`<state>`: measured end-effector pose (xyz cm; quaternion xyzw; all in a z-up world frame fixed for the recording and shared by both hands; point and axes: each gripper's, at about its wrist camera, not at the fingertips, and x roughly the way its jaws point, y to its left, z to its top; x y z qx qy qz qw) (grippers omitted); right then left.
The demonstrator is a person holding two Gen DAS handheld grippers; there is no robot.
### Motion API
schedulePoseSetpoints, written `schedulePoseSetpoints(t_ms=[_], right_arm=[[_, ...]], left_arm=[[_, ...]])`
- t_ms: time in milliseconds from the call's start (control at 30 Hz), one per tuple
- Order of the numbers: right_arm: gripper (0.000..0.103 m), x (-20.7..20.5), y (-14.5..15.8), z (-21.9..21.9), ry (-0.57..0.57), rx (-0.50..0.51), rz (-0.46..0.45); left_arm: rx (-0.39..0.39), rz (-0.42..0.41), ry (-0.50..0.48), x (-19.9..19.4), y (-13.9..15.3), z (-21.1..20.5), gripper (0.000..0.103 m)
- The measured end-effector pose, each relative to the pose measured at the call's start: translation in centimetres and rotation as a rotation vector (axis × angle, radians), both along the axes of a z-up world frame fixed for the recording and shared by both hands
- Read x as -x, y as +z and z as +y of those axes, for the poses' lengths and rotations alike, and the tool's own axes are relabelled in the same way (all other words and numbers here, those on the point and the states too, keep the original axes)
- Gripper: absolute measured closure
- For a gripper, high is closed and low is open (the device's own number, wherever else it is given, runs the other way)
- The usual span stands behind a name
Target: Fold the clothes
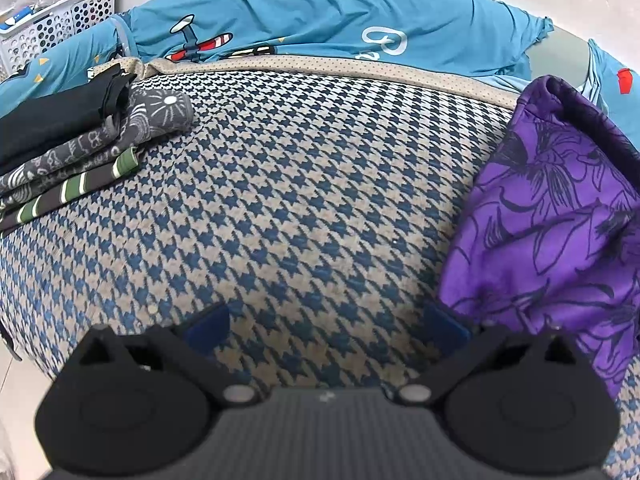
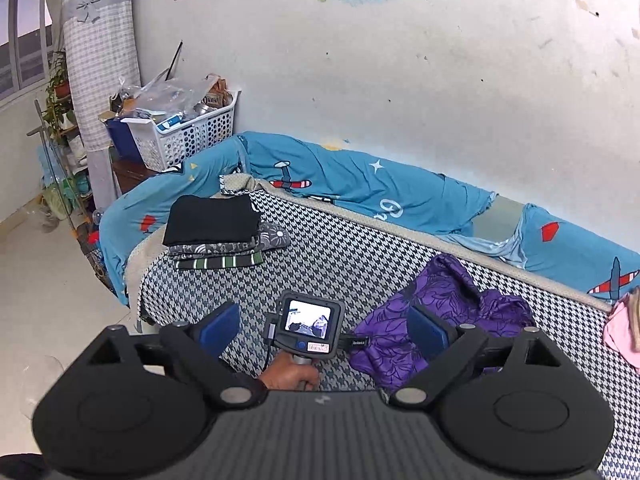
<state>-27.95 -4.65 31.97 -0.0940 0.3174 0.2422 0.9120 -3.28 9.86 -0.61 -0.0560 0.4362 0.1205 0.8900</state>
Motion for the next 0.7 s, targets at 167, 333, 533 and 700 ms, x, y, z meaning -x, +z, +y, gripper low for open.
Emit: schedulePoseSetpoints(t_ms=[167,333,533,700], right_arm=[[0.008,-3.3,-1.0,-1.8,-0.077,-0.047,0.054],[0.008,-7.8,-3.7,-4.3,-0.156,-0.103,0.120],[0.008,-12.6,-7.8,-7.4,-0.161,-0.183,0.155],[0.012,-16.6,-11.8,-9.5,-0.183,-0.215,0.133]], left_arm=[[0.007,-0.005,0.004,0.0,0.1,0.1,0.000],[0.012,-0.023,0.002,0.2,0.5,0.0,0.000],[0.025,-0.042,-0.003,0.2,1.0,-0.2,0.000],[0.031,-0.054,-0.021,0.0,1.4,-0.5,0.000]])
